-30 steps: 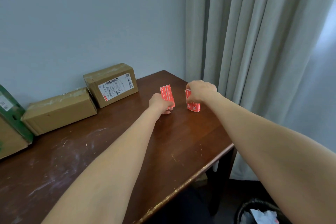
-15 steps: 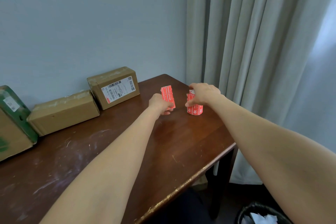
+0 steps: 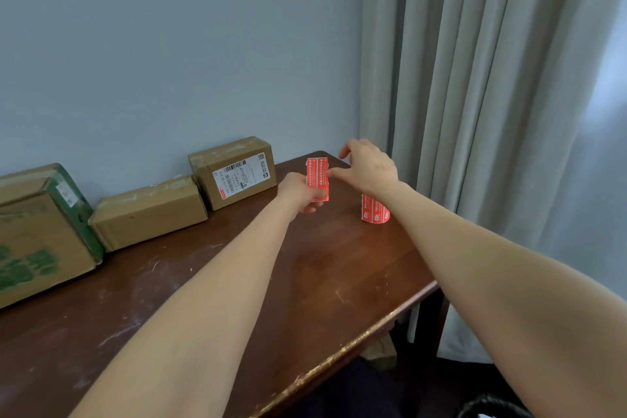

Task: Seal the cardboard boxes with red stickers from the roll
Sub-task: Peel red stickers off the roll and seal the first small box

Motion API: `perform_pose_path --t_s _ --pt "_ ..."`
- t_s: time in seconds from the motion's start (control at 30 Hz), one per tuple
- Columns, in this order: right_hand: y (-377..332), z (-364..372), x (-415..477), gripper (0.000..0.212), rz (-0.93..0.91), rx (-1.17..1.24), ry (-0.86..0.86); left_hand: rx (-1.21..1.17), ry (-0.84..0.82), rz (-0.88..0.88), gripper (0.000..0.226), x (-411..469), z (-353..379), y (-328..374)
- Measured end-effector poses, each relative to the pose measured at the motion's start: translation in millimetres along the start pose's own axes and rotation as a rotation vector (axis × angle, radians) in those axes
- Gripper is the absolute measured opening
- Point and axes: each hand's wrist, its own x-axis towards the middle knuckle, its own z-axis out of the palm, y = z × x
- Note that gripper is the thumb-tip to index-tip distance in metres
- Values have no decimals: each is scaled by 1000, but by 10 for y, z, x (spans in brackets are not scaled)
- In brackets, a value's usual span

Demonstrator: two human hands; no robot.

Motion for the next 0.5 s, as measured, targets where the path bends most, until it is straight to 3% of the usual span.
perform_pose_path --t_s 0.17,0.3,0.37,0.5 --pt "-256 294 142 71 82 295 -196 36 -12 29 16 -87 -274 17" --pt "-448 490 252 15 62 480 -271 48 16 38 14 -69 -521 -19" --pt "-546 575 304 13 75 527 -271 61 36 36 17 -44 -643 -53" --pt "-740 736 475 26 152 584 -240 105 156 24 19 68 -920 -149"
